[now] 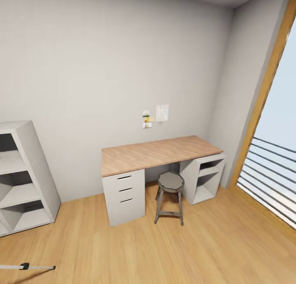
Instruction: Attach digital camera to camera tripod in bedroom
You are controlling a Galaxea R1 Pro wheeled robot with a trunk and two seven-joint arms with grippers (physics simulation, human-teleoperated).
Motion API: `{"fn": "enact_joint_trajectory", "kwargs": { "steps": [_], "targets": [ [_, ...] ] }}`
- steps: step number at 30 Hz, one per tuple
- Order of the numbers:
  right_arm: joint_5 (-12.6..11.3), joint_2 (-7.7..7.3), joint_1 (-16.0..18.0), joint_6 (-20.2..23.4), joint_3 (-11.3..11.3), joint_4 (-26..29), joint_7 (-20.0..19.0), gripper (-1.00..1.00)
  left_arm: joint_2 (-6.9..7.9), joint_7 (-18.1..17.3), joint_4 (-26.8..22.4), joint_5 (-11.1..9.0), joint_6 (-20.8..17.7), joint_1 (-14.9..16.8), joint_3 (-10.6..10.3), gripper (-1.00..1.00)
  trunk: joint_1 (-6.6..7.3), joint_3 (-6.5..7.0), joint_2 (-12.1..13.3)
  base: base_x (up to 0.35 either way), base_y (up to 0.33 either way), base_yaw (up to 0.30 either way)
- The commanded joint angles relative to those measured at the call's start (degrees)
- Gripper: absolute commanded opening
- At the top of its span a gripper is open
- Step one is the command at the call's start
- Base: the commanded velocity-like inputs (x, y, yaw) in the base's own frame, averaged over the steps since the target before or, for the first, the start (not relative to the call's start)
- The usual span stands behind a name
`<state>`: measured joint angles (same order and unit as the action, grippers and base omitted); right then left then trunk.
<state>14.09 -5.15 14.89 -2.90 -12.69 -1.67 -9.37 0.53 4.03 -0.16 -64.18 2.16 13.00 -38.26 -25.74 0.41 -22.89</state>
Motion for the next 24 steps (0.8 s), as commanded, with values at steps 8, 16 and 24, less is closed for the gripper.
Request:
{"fn": "enact_joint_trajectory", "kwargs": {
  "steps": [8,16,24],
  "targets": [
    [0.6,0.03,0.05,-0.15,-0.36,-0.17,-0.12,1.0,0.1,0.19,-0.02,-0.3,0.08,0.0,-0.5,-1.0,-0.04,-0.02,-0.03,0.246,-0.174,0.0],
    [0.69,0.2,0.05,-0.12,-0.31,-0.17,-0.23,1.0,0.31,0.19,-0.02,-0.33,0.02,0.0,-0.5,-1.0,-0.04,-0.02,-0.03,0.267,-0.164,0.0],
    [0.71,1.2,0.05,-0.09,-0.26,-0.21,-0.44,1.0,0.42,0.19,-0.02,-0.33,-0.05,0.0,-0.5,-1.0,-0.04,-0.02,-0.03,0.303,-0.1,0.0]
  ]
}}
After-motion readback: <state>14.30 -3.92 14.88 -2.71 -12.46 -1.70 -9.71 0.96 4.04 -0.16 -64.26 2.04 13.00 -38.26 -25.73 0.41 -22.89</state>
